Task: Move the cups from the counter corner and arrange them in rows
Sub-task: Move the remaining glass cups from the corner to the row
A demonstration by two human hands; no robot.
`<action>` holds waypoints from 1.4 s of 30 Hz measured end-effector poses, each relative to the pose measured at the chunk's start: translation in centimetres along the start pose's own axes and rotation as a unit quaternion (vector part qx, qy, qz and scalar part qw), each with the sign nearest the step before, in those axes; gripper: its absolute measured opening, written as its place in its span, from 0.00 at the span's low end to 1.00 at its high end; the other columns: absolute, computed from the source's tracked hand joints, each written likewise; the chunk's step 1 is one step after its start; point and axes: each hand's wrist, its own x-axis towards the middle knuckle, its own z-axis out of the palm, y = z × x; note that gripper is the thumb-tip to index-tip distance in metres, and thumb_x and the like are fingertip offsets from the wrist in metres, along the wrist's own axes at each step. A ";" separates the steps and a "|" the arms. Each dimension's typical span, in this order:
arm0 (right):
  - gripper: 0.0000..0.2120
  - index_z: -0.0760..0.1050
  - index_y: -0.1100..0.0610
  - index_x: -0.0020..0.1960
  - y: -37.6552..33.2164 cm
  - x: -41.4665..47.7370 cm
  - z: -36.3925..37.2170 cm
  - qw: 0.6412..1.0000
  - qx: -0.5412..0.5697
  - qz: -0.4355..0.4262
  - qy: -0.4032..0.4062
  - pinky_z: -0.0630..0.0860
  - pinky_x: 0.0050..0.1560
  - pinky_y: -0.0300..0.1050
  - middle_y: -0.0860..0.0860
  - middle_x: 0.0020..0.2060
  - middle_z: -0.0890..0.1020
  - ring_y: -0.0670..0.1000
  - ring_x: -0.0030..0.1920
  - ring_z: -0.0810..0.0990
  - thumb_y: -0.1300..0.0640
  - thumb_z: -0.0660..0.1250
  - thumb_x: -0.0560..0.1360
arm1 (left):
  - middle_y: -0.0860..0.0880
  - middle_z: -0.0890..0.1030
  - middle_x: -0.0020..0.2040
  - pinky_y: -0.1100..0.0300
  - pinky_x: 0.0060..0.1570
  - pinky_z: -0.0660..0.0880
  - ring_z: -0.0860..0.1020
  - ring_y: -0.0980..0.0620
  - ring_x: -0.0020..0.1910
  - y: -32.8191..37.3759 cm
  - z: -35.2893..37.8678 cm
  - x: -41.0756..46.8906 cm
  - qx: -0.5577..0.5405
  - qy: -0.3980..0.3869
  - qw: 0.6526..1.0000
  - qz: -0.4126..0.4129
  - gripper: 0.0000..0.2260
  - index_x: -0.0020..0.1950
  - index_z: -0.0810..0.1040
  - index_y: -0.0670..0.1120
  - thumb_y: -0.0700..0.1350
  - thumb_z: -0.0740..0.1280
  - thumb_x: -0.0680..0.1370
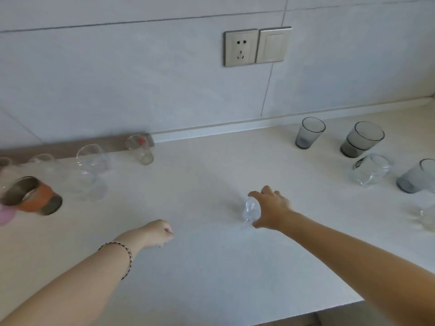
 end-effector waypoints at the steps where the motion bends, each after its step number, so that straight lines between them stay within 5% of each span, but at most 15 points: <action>1: 0.37 0.59 0.43 0.72 -2.5 0.8 0.0 1.000 -0.003 -0.014 -0.002 0.74 0.57 0.45 0.51 0.65 0.67 0.55 0.62 0.71 0.47 0.72 0.67 | 0.45 0.77 0.42 0.61 0.44 0.69 0.75 0.49 0.39 -1.9 -1.0 -0.2 -0.006 0.000 1.000 -0.003 0.06 0.40 0.72 0.46 0.43 0.60 0.77; 6: 0.38 0.59 0.44 0.72 -15.2 4.9 0.1 0.998 -0.002 -0.059 -0.018 0.72 0.59 0.45 0.50 0.65 0.67 0.54 0.63 0.71 0.47 0.72 0.67 | 0.47 0.69 0.37 0.61 0.32 0.60 0.66 0.50 0.35 -11.4 -6.6 -1.2 0.006 -0.006 1.000 -0.015 0.10 0.32 0.64 0.52 0.46 0.58 0.73; 11: 0.39 0.60 0.44 0.72 -26.1 9.3 -0.4 0.996 -0.002 -0.084 -0.022 0.72 0.61 0.47 0.52 0.66 0.67 0.56 0.65 0.71 0.46 0.73 0.66 | 0.48 0.66 0.36 0.61 0.31 0.57 0.62 0.52 0.32 -19.5 -11.9 -1.4 -0.004 0.009 0.999 -0.040 0.13 0.32 0.62 0.52 0.44 0.57 0.76; 20: 0.40 0.59 0.46 0.73 -34.6 16.2 -1.0 0.999 0.029 -0.014 0.008 0.70 0.63 0.50 0.54 0.68 0.65 0.60 0.66 0.69 0.47 0.74 0.66 | 0.50 0.63 0.33 0.61 0.31 0.55 0.61 0.51 0.32 -26.1 -14.9 0.2 -0.038 0.016 0.998 -0.038 0.13 0.31 0.61 0.52 0.43 0.57 0.75; 25: 0.41 0.57 0.46 0.73 -34.7 16.7 -0.4 1.000 -0.002 -0.015 0.023 0.72 0.60 0.50 0.53 0.67 0.65 0.59 0.65 0.69 0.44 0.73 0.66 | 0.51 0.62 0.31 0.61 0.31 0.55 0.60 0.53 0.30 -26.3 -14.8 1.3 -0.045 0.003 0.999 -0.020 0.14 0.31 0.60 0.53 0.43 0.57 0.75; 30: 0.47 0.43 0.55 0.77 -32.7 14.9 0.7 0.999 0.003 -0.019 0.033 0.72 0.61 0.50 0.56 0.68 0.65 0.56 0.67 0.69 0.49 0.71 0.71 | 0.51 0.62 0.31 0.61 0.30 0.54 0.59 0.53 0.29 -24.2 -14.0 2.0 -0.024 -0.004 1.000 0.002 0.14 0.31 0.59 0.53 0.42 0.57 0.75; 37: 0.27 0.62 0.55 0.72 -21.9 10.1 2.9 0.989 0.065 0.065 -0.116 0.70 0.62 0.46 0.53 0.67 0.72 0.54 0.66 0.72 0.48 0.63 0.76 | 0.49 0.65 0.36 0.61 0.30 0.55 0.61 0.51 0.32 -16.3 -11.8 2.5 0.046 -0.020 0.998 0.039 0.12 0.30 0.60 0.52 0.43 0.57 0.73; 42: 0.24 0.65 0.55 0.71 -10.7 5.3 3.0 0.981 0.081 0.104 -0.140 0.67 0.66 0.45 0.52 0.69 0.70 0.53 0.69 0.69 0.50 0.61 0.77 | 0.48 0.67 0.41 0.61 0.31 0.57 0.64 0.50 0.40 -6.4 -8.0 2.8 0.125 -0.031 0.987 0.094 0.10 0.33 0.63 0.51 0.42 0.57 0.74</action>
